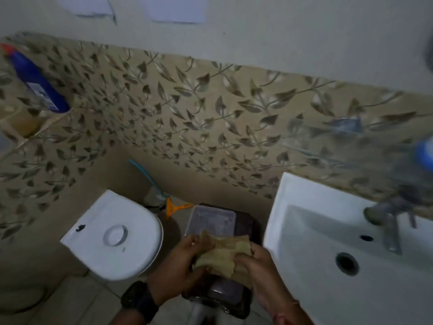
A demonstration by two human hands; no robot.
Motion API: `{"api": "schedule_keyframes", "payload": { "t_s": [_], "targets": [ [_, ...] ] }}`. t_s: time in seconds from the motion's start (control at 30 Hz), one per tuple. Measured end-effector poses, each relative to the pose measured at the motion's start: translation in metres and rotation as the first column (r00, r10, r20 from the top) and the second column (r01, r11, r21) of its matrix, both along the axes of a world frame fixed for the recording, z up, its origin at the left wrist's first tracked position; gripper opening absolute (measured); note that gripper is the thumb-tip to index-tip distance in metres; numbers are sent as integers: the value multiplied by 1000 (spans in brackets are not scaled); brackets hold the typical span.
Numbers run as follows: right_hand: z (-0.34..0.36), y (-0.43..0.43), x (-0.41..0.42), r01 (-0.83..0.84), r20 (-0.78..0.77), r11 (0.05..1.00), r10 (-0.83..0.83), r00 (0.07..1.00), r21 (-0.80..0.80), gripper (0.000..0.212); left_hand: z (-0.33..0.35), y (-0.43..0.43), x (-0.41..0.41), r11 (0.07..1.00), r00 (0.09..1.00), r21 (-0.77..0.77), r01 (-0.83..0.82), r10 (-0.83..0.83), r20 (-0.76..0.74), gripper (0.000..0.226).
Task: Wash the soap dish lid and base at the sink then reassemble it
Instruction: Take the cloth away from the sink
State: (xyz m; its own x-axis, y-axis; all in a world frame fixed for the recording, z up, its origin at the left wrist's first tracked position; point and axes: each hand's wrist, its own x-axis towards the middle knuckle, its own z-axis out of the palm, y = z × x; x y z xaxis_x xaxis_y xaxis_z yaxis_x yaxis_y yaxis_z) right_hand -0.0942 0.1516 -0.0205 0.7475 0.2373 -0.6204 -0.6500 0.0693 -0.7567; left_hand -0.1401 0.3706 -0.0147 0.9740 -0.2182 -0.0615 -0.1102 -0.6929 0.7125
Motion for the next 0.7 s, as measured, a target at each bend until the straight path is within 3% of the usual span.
{"api": "schedule_keyframes", "payload": {
  "t_s": [0.1, 0.2, 0.4, 0.47, 0.53, 0.63, 0.7],
  "targets": [
    [-45, 47, 36, 24, -70, 997, -29, 997, -79, 21, -42, 42, 32, 971, 981, 239, -12, -35, 193, 31],
    [-91, 80, 73, 47, -124, 990, -64, 990, -136, 15, -86, 75, 74, 925, 968, 380, -2, -94, 234, 25],
    [-198, 121, 144, -64, -68, 954, 45, 997, -293, 25, -207, 109, 144, 927, 997, 375, -13, -17, 77, 26],
    [-236, 130, 165, -89, -48, 951, 78, 996, -298, 24, -239, 113, 161, 941, 995, 327, -93, 97, 5, 27],
    [-276, 138, 176, -60, 7, 954, 65, 998, -293, 23, -259, 112, 172, 949, 975, 268, -164, 198, -102, 28],
    [-328, 139, 169, -55, -18, 942, 52, 998, -330, 18, -280, 100, 171, 950, 971, 259, -175, 210, -112, 35],
    [-350, 138, 161, -86, -13, 873, 92, 996, -479, 41, -295, 93, 161, 948, 979, 294, -123, 164, -121, 45]
  ]
}}
